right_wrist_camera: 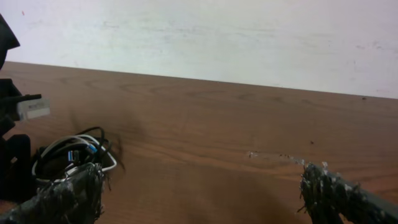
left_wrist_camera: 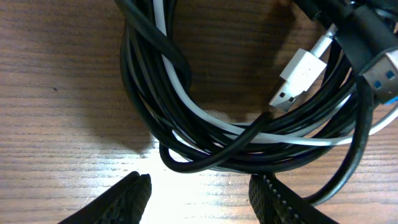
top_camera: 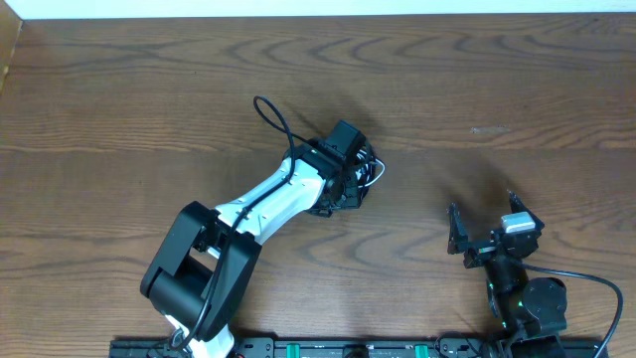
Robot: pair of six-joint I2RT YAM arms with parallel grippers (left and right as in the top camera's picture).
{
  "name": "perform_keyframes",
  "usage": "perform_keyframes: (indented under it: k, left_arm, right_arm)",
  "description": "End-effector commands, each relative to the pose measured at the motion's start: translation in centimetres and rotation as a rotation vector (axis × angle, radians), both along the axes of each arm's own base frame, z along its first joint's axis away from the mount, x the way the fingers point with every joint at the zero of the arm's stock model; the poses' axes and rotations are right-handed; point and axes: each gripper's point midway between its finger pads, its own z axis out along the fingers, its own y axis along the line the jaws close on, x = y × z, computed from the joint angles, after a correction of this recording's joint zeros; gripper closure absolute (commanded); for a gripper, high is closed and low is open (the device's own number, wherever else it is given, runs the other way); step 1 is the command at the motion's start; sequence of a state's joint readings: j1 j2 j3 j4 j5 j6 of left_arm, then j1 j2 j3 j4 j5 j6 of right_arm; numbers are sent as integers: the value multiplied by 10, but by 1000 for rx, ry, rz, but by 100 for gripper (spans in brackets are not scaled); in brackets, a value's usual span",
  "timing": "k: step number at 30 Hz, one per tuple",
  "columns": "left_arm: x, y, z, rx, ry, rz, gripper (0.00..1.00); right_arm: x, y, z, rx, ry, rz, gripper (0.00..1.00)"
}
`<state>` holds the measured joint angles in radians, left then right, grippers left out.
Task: Untangle cables
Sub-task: 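Lower the open left gripper over the cable bundle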
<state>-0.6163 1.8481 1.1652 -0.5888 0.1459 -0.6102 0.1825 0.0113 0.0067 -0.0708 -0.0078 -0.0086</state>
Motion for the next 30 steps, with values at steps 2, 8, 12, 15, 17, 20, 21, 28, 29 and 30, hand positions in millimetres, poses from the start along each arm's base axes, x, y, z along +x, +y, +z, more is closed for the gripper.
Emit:
perform_keyframes:
  k: [2, 8, 12, 15, 17, 20, 21, 28, 29, 30]
  left_arm:
    - [2, 4, -9, 29, 1, 24, 46]
    - [3, 4, -9, 34, -9, 25, 46]
    - [9, 6, -8, 46, -35, 31, 46]
    - [10, 8, -8, 55, -41, 57, 46]
    - [11, 8, -8, 51, -42, 71, 46]
    - [15, 5, -7, 41, -56, 72, 46]
    - [16, 5, -7, 38, -60, 73, 47]
    - [17, 5, -7, 38, -64, 73, 46]
    - [17, 5, -7, 38, -64, 72, 46]
    - [16, 5, -8, 38, -64, 73, 46]
  right_arm:
    - [0, 0, -1, -7, 0, 2, 1]
    - [0, 0, -1, -7, 0, 2, 1]
    - [0, 0, -1, -7, 0, 2, 1]
    - [0, 0, -1, -7, 0, 2, 1]
    - [0, 0, -1, -8, 0, 2, 1]
    - [0, 0, -1, -7, 0, 2, 1]
    - [0, 0, -1, -7, 0, 2, 1]
    - [0, 0, -1, -7, 0, 2, 1]
    - [0, 0, -1, -8, 0, 2, 1]
    - [0, 0, -1, -7, 0, 2, 1]
